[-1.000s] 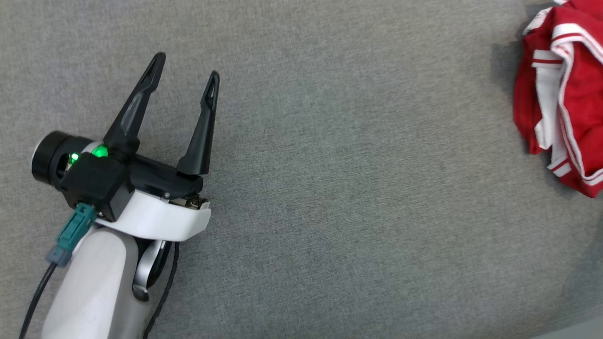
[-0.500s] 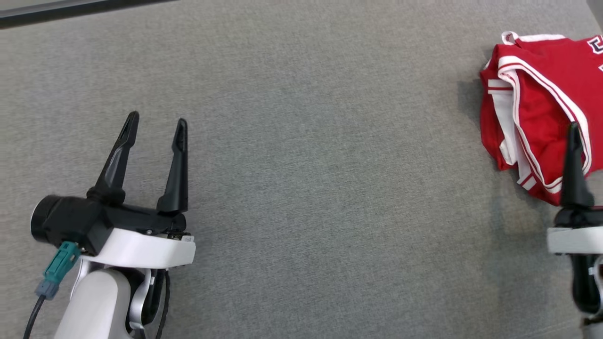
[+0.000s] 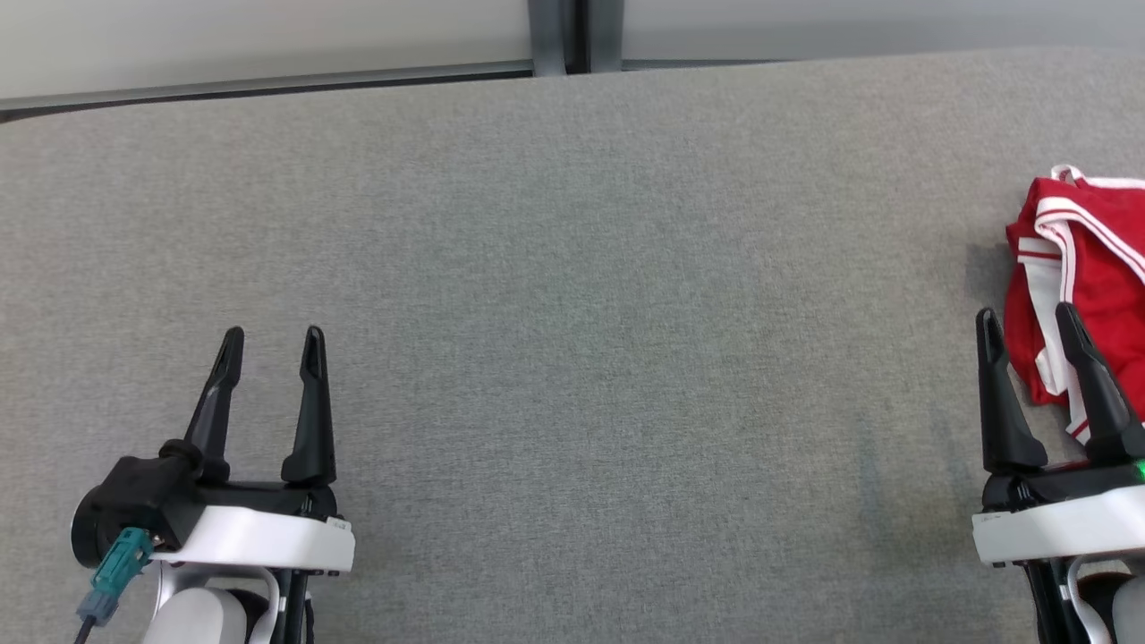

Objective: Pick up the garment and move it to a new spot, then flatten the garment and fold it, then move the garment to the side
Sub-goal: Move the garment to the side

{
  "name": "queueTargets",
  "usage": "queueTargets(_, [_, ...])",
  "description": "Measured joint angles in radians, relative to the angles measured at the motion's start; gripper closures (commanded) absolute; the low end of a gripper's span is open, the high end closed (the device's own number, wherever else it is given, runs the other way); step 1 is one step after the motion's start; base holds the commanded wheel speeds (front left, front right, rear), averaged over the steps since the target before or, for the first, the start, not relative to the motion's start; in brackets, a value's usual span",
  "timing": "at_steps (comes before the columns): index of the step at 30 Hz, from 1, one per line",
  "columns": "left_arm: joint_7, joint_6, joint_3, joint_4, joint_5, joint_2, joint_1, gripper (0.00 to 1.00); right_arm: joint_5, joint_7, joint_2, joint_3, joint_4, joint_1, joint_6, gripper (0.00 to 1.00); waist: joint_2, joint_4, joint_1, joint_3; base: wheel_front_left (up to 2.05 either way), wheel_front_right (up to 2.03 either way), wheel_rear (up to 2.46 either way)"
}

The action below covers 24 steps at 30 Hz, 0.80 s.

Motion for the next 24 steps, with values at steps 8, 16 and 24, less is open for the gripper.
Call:
queueTargets(8, [-0.005,-0.012,-0.022,0.049,0.0,0.008,0.08,0.0,-0.024,0.063,-0.006,-0.023,-0.032,0.109,0.0,0.0,0.0,0.054,0.0,-0.123,0.0,0.0,0.0])
queueTargets(16, [0.012,-0.016,-0.027,0.067,-0.013,0.028,0.149,0.0,-0.03,0.117,0.006,-0.041,-0.078,0.21,0.0,0.0,0.0,0.082,-0.0001,-0.237,0.0,0.0,0.0])
queueTargets(24, [0.03,-0.015,-0.021,0.064,-0.025,0.05,0.193,0.0,-0.042,0.149,0.029,-0.056,-0.118,0.269,0.0,0.0,0.0,0.082,0.0,-0.311,0.0,0.0,0.0])
